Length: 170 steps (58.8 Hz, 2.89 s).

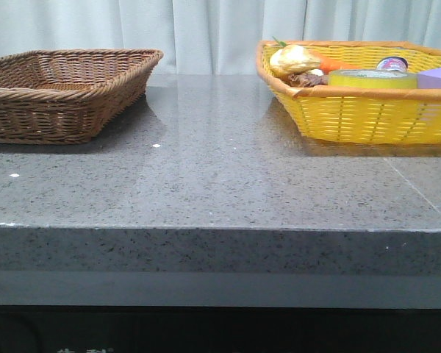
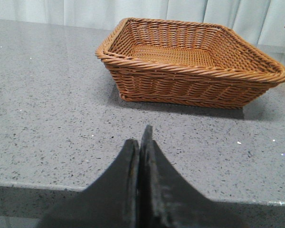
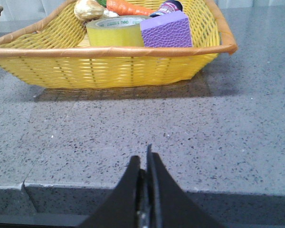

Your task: Transfer tape with both arms

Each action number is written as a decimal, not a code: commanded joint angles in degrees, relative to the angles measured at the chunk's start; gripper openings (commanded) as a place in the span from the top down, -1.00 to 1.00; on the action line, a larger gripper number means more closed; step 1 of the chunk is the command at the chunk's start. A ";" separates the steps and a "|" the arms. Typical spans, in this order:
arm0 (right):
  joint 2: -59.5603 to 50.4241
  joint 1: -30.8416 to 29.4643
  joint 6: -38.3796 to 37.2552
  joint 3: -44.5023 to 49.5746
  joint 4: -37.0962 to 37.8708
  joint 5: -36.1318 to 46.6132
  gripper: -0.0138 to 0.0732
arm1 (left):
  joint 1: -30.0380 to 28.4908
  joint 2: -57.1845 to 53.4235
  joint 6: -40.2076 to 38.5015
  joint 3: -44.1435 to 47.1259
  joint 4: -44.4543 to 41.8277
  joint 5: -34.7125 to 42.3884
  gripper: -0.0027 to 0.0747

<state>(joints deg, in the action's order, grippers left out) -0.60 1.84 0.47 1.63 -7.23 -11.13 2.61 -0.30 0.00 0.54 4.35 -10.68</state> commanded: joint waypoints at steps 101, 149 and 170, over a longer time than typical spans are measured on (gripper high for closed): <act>25.49 0.03 0.21 -36.59 0.69 -8.29 0.94 | -0.18 30.60 -0.57 -34.52 -0.39 -1.92 0.98; 32.93 0.03 0.21 -39.67 0.69 -6.27 -0.51 | -0.18 30.58 -0.57 -34.52 -0.39 0.26 -0.62; 59.82 0.03 2.07 -59.44 0.86 -14.80 -0.51 | -0.18 30.58 -0.57 -34.52 -0.39 0.26 -0.62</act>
<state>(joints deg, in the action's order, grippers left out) 55.13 1.84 0.86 -51.92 -7.11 -27.79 2.61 29.77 0.00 -31.85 3.74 -15.46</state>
